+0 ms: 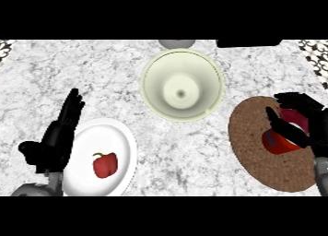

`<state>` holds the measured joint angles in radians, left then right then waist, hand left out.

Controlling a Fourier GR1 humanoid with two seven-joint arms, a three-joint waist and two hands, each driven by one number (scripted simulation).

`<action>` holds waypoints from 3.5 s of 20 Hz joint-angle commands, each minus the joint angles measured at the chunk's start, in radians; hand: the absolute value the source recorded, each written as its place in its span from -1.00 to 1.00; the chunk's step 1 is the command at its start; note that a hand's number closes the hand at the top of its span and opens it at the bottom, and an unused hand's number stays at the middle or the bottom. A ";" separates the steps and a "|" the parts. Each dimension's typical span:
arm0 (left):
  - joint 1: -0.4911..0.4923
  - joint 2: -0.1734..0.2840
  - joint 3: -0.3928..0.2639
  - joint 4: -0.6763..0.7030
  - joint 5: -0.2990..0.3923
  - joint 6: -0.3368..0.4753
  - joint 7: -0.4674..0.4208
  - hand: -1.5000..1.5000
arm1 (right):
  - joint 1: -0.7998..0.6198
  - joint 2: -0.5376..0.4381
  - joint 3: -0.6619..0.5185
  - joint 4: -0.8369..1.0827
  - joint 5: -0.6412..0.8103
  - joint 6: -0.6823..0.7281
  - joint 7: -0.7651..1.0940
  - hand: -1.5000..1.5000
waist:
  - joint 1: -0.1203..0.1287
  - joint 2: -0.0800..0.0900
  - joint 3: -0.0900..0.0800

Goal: Pick the can from the placemat and place it in the bowl

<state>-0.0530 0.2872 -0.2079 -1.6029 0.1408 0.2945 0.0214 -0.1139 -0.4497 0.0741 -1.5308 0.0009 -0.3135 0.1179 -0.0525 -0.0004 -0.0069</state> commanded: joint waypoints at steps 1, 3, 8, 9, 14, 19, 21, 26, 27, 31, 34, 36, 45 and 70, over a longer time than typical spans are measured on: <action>-0.017 -0.003 0.004 0.000 0.018 -0.016 0.017 0.00 | 0.116 0.143 -0.079 -0.033 0.059 -0.268 -0.173 -1.00 | -0.015 -0.007 0.010; -0.033 -0.014 0.002 0.011 0.013 -0.011 0.024 0.00 | 0.226 0.219 -0.055 -0.121 0.031 -0.278 -0.324 -1.00 | -0.005 -0.007 0.010; -0.062 -0.055 -0.005 0.110 -0.008 -0.039 -0.049 0.00 | 0.383 0.217 -0.019 -0.335 0.151 -0.359 -0.351 -1.00 | 0.028 -0.002 0.006; -0.099 -0.079 -0.028 0.063 -0.011 -0.019 0.048 0.00 | 0.365 0.193 -0.002 -0.394 0.217 -0.383 -0.203 -1.00 | 0.037 -0.002 0.006; -0.089 -0.064 -0.021 0.058 -0.013 -0.046 0.030 0.00 | 0.363 0.028 -0.081 -0.510 0.392 -0.330 0.193 -1.00 | 0.046 0.000 0.004; -0.024 -0.091 -0.047 0.052 -0.045 -0.054 -0.018 0.00 | 0.373 -0.002 -0.106 -0.594 0.369 -0.173 0.391 -1.00 | 0.050 -0.001 0.006; -0.091 -0.095 -0.024 0.114 -0.042 -0.052 -0.012 0.00 | 0.281 -0.051 -0.127 -0.602 0.349 -0.096 0.585 -1.00 | 0.051 0.002 0.005; -0.103 -0.080 -0.012 0.043 -0.032 -0.069 0.074 0.00 | 0.228 -0.050 -0.077 -0.531 0.346 -0.003 0.703 -1.00 | 0.060 0.001 0.006; -0.101 -0.109 -0.026 0.098 -0.069 -0.045 0.014 0.00 | 0.246 -0.078 -0.135 -0.479 0.271 0.038 0.655 -1.00 | 0.053 0.002 0.007; -0.120 -0.119 -0.005 0.135 -0.056 -0.080 -0.010 0.00 | 0.234 -0.056 -0.108 -0.454 0.273 0.093 0.721 -1.00 | 0.051 0.002 0.006; -0.117 -0.112 0.024 0.068 -0.079 -0.081 0.068 0.00 | 0.277 -0.013 -0.151 -0.462 0.254 0.143 0.624 -1.00 | 0.050 0.000 0.007; -0.122 -0.121 0.038 0.093 -0.085 -0.084 0.056 0.00 | 0.293 0.032 -0.148 -0.418 0.254 0.135 0.564 -1.00 | 0.049 0.000 0.007; -0.086 -0.143 0.064 0.052 -0.089 -0.136 0.069 0.00 | 0.349 0.135 -0.215 -0.465 0.217 0.152 0.414 -1.00 | 0.049 -0.001 0.007; -0.121 -0.182 0.151 0.067 -0.161 -0.202 0.082 0.00 | 0.237 0.327 -0.274 -0.104 0.256 0.138 0.125 -1.00 | 0.052 0.001 0.007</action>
<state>-0.1476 0.0918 -0.0870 -1.5435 -0.0212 0.1102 0.0928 0.1587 -0.1306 -0.1863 -1.7511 0.2363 -0.1569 0.3298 -0.0014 -0.0002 0.0000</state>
